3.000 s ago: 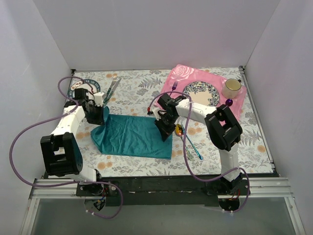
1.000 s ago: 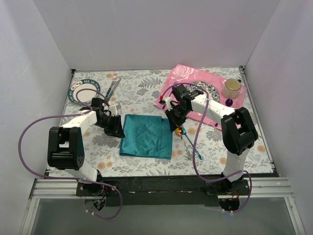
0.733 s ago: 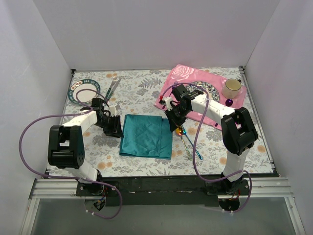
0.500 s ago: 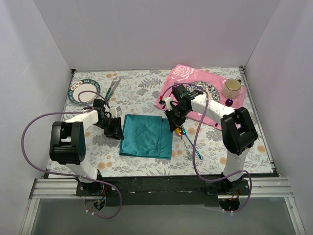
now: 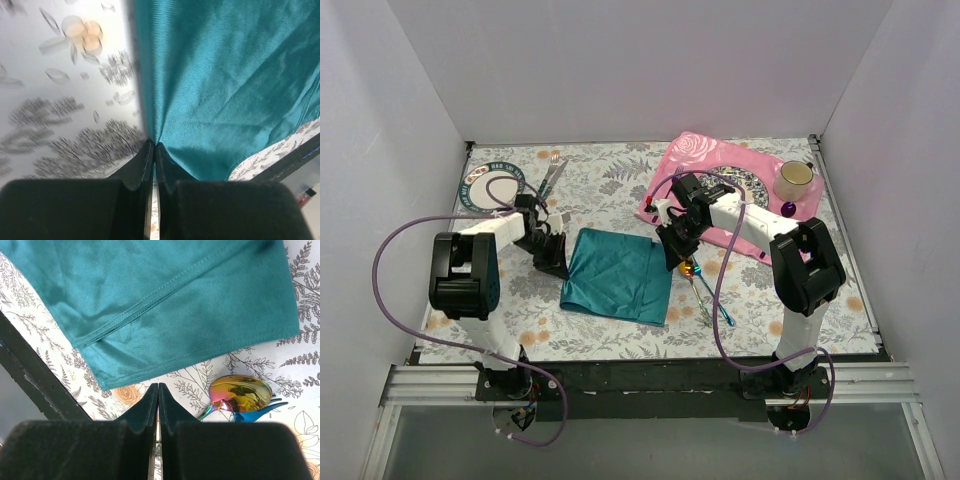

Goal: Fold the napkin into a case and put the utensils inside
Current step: Fold the rectangle-folded napkin at the center of the board.

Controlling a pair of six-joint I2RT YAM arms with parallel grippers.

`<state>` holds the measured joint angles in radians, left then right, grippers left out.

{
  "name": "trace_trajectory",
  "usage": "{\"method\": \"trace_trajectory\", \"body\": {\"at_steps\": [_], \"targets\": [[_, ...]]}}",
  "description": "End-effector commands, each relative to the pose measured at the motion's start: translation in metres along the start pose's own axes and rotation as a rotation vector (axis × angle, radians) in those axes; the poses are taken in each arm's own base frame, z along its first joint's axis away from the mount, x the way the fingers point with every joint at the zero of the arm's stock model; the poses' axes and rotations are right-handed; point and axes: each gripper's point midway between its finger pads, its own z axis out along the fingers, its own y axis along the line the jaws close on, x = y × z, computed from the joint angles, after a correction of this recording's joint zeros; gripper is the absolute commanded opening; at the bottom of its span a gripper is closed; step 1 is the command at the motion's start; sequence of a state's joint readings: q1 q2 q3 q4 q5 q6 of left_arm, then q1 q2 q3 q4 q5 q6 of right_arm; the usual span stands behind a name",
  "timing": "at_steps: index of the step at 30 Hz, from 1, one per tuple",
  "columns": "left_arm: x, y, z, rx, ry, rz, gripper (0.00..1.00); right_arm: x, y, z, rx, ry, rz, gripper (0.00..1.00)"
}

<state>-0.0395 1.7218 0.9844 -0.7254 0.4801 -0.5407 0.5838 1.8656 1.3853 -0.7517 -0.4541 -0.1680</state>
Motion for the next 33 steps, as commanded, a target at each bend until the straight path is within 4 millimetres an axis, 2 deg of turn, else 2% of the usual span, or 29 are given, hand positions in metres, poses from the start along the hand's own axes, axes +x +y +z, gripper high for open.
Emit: {"method": "trace_trajectory", "body": {"at_steps": [1,2,4,5,7,8,9,11,12,14,15,16,18,20,23,24,25,29,33], "targets": [[-0.039,0.037,-0.004,-0.15,-0.007,0.161,0.0,-0.019,0.006,-0.007,-0.024,-0.065,-0.049,0.07],[-0.057,0.044,-0.004,-0.173,-0.018,0.223,0.0,-0.021,0.004,-0.008,-0.012,-0.071,-0.051,0.07],[-0.073,0.056,-0.004,-0.215,-0.014,0.272,0.0,-0.025,0.0,-0.008,-0.003,-0.082,-0.052,0.07],[-0.095,0.061,-0.006,-0.231,-0.036,0.334,0.0,-0.026,-0.004,-0.008,0.003,-0.086,-0.045,0.07],[-0.118,0.066,-0.011,-0.261,-0.064,0.405,0.0,-0.03,-0.008,-0.007,0.013,-0.095,-0.04,0.08],[-0.134,0.068,-0.016,-0.271,-0.082,0.466,0.07,-0.031,-0.011,-0.004,0.021,-0.09,-0.036,0.08],[-0.142,0.068,-0.02,-0.28,-0.094,0.493,0.12,-0.033,-0.014,-0.004,0.03,-0.097,-0.034,0.08],[-0.151,0.066,-0.025,-0.281,-0.112,0.532,0.3,-0.037,-0.02,0.0,0.048,-0.103,-0.025,0.08],[-0.158,0.061,-0.034,-0.285,-0.142,0.558,0.45,-0.04,-0.022,0.0,0.057,-0.111,-0.022,0.09],[-0.163,0.053,-0.043,-0.276,-0.187,0.577,0.57,-0.044,-0.026,0.004,0.066,-0.114,-0.007,0.09],[-0.164,0.045,-0.055,-0.272,-0.224,0.578,0.65,-0.046,-0.027,0.006,0.063,-0.117,-0.004,0.09],[-0.163,0.039,-0.058,-0.255,-0.247,0.574,0.66,-0.051,-0.026,0.006,0.061,-0.126,-0.001,0.09],[-0.162,0.03,-0.069,-0.252,-0.294,0.56,0.67,-0.054,-0.026,0.012,0.043,-0.121,0.019,0.1],[-0.152,0.024,-0.078,-0.239,-0.328,0.502,0.67,-0.059,-0.027,0.016,0.032,-0.125,0.027,0.11],[-0.127,0.012,-0.08,-0.163,-0.32,0.417,0.67,-0.059,-0.029,0.024,0.029,-0.115,0.034,0.11],[-0.121,0.02,-0.088,-0.159,-0.335,0.371,0.66,-0.057,-0.03,0.026,0.029,-0.109,0.036,0.11],[-0.116,0.017,-0.096,-0.151,-0.355,0.353,0.66,-0.054,-0.03,0.03,0.026,-0.101,0.038,0.1],[-0.08,0.004,-0.086,-0.075,-0.332,0.296,0.65,-0.041,-0.032,0.045,0.025,-0.054,0.034,0.08],[-0.059,0.005,-0.073,-0.048,-0.293,0.277,0.63,-0.029,-0.032,0.051,0.03,-0.021,0.034,0.07]]}}
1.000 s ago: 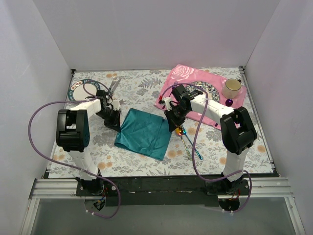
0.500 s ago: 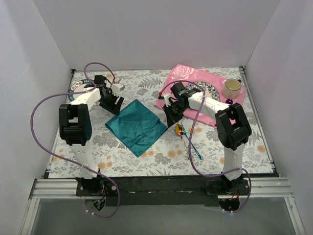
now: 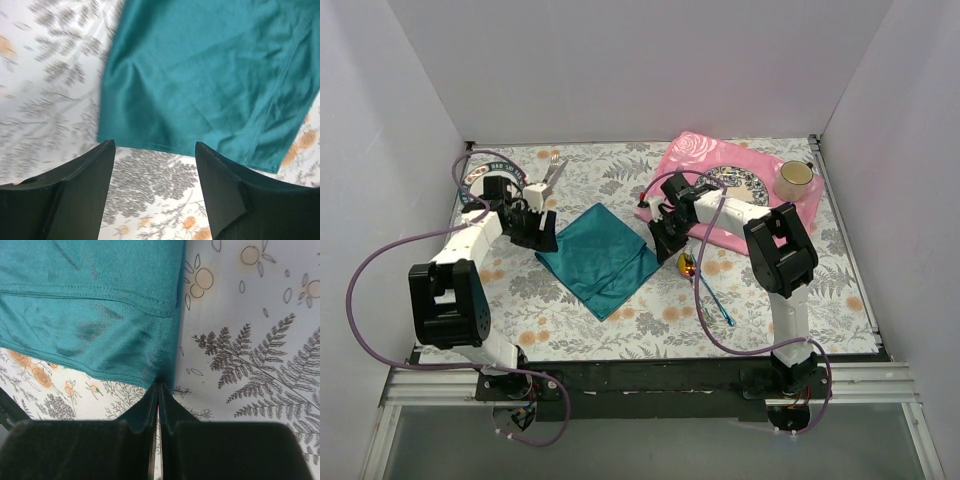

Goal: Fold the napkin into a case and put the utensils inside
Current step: Fold the rectangle-folded napkin at the center of the board.

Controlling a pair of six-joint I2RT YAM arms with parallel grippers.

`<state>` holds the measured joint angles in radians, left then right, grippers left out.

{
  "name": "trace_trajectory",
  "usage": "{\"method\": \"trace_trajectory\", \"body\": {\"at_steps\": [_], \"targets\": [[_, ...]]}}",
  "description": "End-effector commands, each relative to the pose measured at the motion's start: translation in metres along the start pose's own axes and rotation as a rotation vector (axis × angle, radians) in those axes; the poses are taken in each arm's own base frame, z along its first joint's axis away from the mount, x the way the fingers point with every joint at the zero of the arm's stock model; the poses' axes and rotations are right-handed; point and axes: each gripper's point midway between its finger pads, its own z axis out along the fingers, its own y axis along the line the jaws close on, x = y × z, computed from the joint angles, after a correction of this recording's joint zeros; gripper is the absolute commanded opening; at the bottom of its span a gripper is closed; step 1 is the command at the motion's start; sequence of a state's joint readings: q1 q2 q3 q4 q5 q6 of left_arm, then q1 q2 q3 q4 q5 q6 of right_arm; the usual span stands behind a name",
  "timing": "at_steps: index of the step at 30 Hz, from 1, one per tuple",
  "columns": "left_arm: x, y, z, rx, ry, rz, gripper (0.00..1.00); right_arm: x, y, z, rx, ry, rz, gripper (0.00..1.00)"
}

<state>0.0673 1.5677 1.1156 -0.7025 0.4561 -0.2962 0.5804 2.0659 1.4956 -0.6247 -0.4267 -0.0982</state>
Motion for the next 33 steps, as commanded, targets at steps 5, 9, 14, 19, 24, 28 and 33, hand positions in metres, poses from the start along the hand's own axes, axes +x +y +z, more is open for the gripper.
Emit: {"method": "trace_trajectory", "body": {"at_steps": [5,9,14,19,24,28,33], "targets": [[0.019,-0.015,0.005,0.047,0.011,-0.01,0.63,0.022,0.012,0.01,-0.005,0.05,-0.043,0.06],[0.017,-0.013,0.005,0.046,0.015,0.008,0.62,0.04,0.03,0.017,-0.03,0.089,-0.068,0.06],[0.017,-0.013,0.007,0.055,0.021,0.031,0.62,0.06,0.082,0.015,-0.195,0.106,-0.114,0.06],[0.018,-0.019,0.01,0.081,0.031,0.044,0.59,0.027,0.119,-0.026,-0.322,-0.019,-0.185,0.07],[0.019,-0.04,0.018,0.122,0.048,0.059,0.57,-0.013,0.122,-0.053,-0.276,-0.147,-0.262,0.1],[0.023,-0.044,0.031,0.109,0.061,0.026,0.53,-0.017,0.098,-0.032,-0.186,-0.127,-0.234,0.09],[0.032,-0.038,0.044,0.081,0.111,-0.01,0.51,-0.009,0.076,-0.006,-0.137,-0.076,-0.205,0.07]]}}
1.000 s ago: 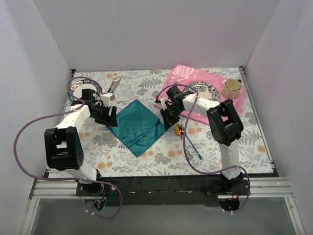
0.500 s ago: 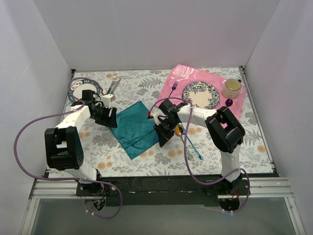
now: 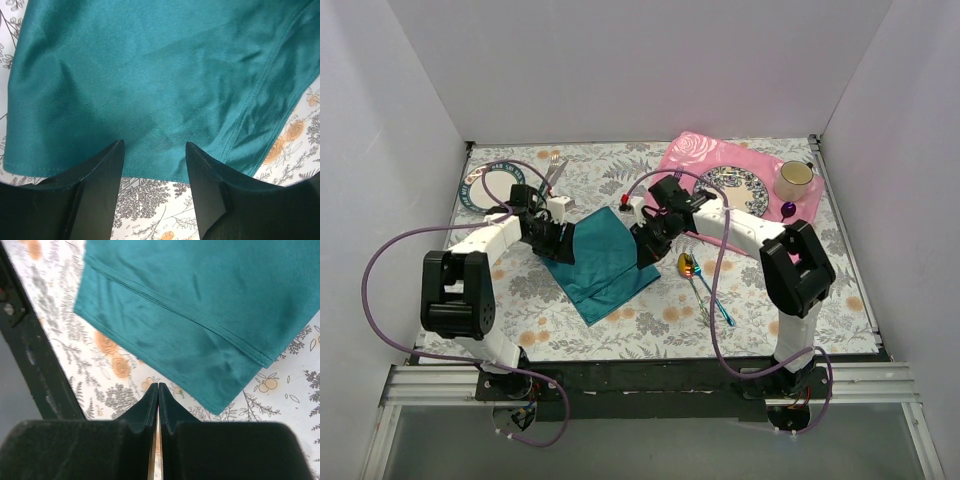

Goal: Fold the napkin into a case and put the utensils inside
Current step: Fold the rectangle-folded napkin at the center of the board.

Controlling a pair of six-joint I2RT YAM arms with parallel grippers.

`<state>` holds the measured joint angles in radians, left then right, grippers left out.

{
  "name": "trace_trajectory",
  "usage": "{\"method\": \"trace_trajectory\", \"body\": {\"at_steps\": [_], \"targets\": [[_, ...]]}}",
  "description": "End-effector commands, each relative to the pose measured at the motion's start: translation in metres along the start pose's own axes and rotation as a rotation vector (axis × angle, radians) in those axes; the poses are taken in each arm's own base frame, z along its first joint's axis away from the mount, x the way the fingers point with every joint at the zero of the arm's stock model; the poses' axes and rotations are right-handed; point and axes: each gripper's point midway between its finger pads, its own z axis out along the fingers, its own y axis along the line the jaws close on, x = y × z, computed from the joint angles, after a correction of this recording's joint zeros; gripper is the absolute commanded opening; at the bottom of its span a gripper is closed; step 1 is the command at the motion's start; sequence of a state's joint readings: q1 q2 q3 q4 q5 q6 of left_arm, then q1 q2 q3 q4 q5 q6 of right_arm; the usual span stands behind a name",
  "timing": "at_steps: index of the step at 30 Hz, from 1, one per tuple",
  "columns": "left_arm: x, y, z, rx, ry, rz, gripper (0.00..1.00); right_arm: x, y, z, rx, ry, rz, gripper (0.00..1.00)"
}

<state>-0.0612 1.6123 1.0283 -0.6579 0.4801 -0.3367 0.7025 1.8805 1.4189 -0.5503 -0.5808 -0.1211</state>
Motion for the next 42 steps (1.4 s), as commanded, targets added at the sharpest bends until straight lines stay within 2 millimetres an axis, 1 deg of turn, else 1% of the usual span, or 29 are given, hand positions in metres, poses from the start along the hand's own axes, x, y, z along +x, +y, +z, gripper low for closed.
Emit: {"method": "trace_trajectory", "body": {"at_steps": [1,3,4,6,9,12,14,16,18,19,20,21,23,24,25,26,27,28,30,31,32,33,34,35,37,38,39,41,42], "targets": [[0.003,0.012,0.01,-0.043,0.019,-0.041,0.51,0.019,-0.026,0.021,0.056,0.062,0.024,0.07],[0.006,0.015,0.013,-0.051,0.034,-0.045,0.5,0.026,-0.031,0.025,0.07,0.072,0.025,0.07],[0.006,0.019,0.015,-0.062,0.042,-0.046,0.5,0.034,-0.034,0.028,0.073,0.088,0.037,0.07],[0.008,0.023,0.018,-0.071,0.053,-0.044,0.5,0.041,-0.035,0.031,0.067,0.103,0.048,0.07],[0.008,0.032,0.022,-0.098,0.068,-0.026,0.49,0.052,-0.029,0.038,0.029,0.118,0.08,0.07],[0.002,0.045,0.025,-0.14,0.065,0.011,0.49,0.057,-0.013,0.047,-0.024,0.12,0.094,0.07],[-0.011,0.053,0.025,-0.163,0.048,0.041,0.49,0.057,0.002,0.058,-0.059,0.119,0.075,0.07],[-0.016,0.061,0.027,-0.176,0.053,0.079,0.49,0.057,0.019,0.067,-0.104,0.123,0.062,0.07],[-0.028,0.063,0.024,-0.168,0.036,0.132,0.5,0.047,0.032,0.073,-0.142,0.103,0.052,0.08],[-0.03,0.06,0.022,-0.152,0.03,0.153,0.51,0.045,0.043,0.076,-0.175,0.11,0.041,0.08],[-0.033,0.057,0.02,-0.14,0.021,0.17,0.52,0.04,0.049,0.074,-0.192,0.102,0.036,0.08],[-0.04,0.051,0.014,-0.122,-0.008,0.196,0.53,0.027,0.055,0.068,-0.21,0.068,0.011,0.09],[-0.042,0.045,0.007,-0.109,-0.024,0.202,0.54,0.012,0.067,0.057,-0.242,0.03,0.018,0.1],[-0.041,0.041,0.005,-0.098,-0.031,0.2,0.54,0.001,0.07,0.043,-0.243,-0.009,0.009,0.1],[-0.047,0.031,-0.004,-0.075,-0.07,0.209,0.55,-0.006,0.072,0.036,-0.246,-0.029,0.007,0.11],[-0.049,0.027,-0.009,-0.061,-0.092,0.206,0.55,-0.01,0.072,0.029,-0.243,-0.048,0.006,0.11],[-0.05,0.021,-0.012,-0.05,-0.114,0.206,0.55,-0.02,0.067,0.015,-0.224,-0.087,0.017,0.11],[-0.053,0.008,-0.021,-0.023,-0.163,0.216,0.56,-0.019,0.061,0.01,-0.2,-0.098,0.026,0.12],[-0.051,-0.005,-0.029,0.009,-0.203,0.236,0.56,-0.024,0.045,-0.003,-0.142,-0.141,0.041,0.12],[-0.043,-0.01,-0.026,0.026,-0.214,0.247,0.56,-0.02,0.033,-0.002,-0.096,-0.141,0.059,0.12],[-0.047,-0.019,-0.038,0.029,-0.265,0.285,0.56,-0.018,0.026,-0.004,-0.076,-0.145,0.069,0.12],[-0.045,-0.024,-0.039,0.036,-0.281,0.312,0.56,-0.017,0.017,-0.006,-0.053,-0.152,0.084,0.12],[-0.043,-0.027,-0.04,0.038,-0.295,0.338,0.55,-0.015,0.013,-0.006,-0.045,-0.146,0.104,0.12],[-0.036,-0.034,-0.039,0.031,-0.295,0.388,0.54,-0.013,0.01,-0.005,-0.044,-0.141,0.117,0.12],[-0.026,-0.037,-0.034,0.007,-0.272,0.436,0.52,-0.01,0.005,-0.003,-0.034,-0.132,0.135,0.11],[-0.019,-0.045,-0.026,0.007,-0.242,0.474,0.5,-0.009,0.005,-0.001,-0.034,-0.131,0.139,0.11],[-0.014,-0.04,-0.023,-0.033,-0.212,0.498,0.49,-0.004,0.001,0.003,-0.032,-0.119,0.155,0.11],[-0.007,-0.044,-0.013,-0.053,-0.176,0.539,0.47,0.001,-0.002,0.008,-0.031,-0.102,0.171,0.11],[-0.007,-0.041,-0.012,-0.085,-0.168,0.556,0.45,0.005,-0.006,0.013,-0.027,-0.087,0.183,0.11]]}}
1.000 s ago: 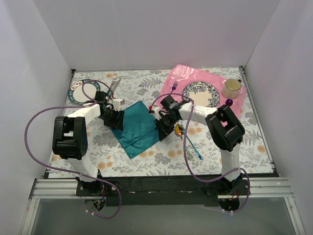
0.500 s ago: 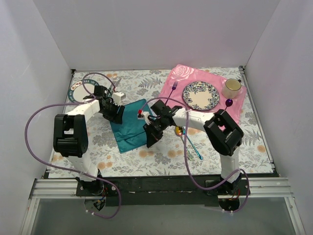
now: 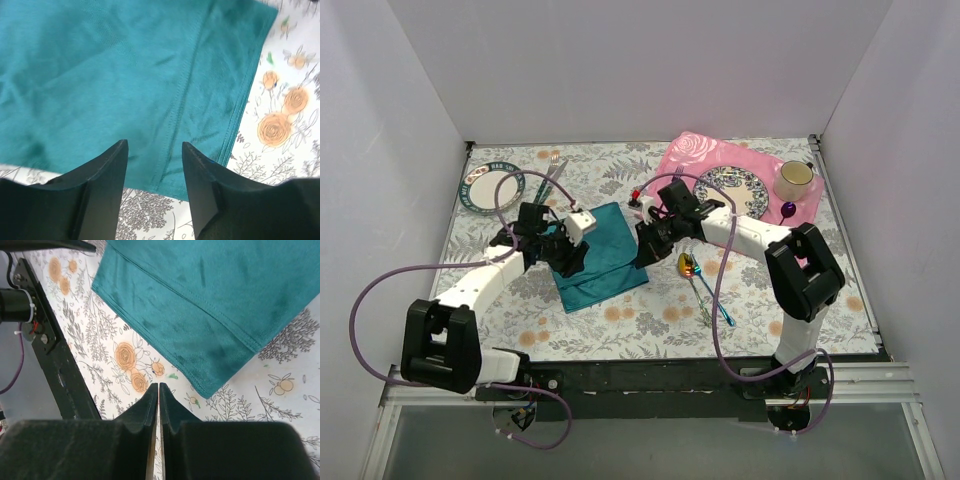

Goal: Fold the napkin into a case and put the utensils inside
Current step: Fold the rectangle-folded napkin at the center of the board.

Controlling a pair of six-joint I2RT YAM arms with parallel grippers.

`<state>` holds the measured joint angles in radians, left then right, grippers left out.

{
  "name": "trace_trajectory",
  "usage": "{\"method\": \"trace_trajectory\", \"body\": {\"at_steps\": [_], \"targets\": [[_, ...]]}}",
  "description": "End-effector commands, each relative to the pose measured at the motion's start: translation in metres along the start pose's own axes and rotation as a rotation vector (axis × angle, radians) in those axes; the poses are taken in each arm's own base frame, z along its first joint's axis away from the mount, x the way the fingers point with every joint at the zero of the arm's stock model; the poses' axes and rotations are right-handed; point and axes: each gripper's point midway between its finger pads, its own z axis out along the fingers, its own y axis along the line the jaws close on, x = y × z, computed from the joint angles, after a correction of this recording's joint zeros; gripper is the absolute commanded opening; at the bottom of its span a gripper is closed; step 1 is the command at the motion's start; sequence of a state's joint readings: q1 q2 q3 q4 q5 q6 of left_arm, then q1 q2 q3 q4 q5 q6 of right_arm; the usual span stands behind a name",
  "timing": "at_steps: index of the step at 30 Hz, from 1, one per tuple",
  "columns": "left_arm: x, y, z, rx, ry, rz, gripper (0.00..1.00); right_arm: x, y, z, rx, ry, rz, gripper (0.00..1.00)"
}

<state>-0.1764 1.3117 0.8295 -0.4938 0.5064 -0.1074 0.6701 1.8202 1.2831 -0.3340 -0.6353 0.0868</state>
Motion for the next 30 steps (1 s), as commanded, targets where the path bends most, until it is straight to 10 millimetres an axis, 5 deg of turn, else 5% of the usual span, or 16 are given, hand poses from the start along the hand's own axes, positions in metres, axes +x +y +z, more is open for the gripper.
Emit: {"method": "trace_trajectory", "body": {"at_steps": [1,13,30], "targets": [[0.011,0.001,0.011,-0.069,0.064,0.129,0.45,0.016,-0.013,0.015,0.022,0.049,0.048,0.1],[0.041,-0.02,0.029,-0.073,0.156,0.282,0.43,0.049,-0.035,0.035,0.047,0.136,0.146,0.07],[0.063,-0.018,0.042,-0.101,0.228,0.345,0.31,0.053,-0.04,0.036,0.067,0.149,0.165,0.05]]}}
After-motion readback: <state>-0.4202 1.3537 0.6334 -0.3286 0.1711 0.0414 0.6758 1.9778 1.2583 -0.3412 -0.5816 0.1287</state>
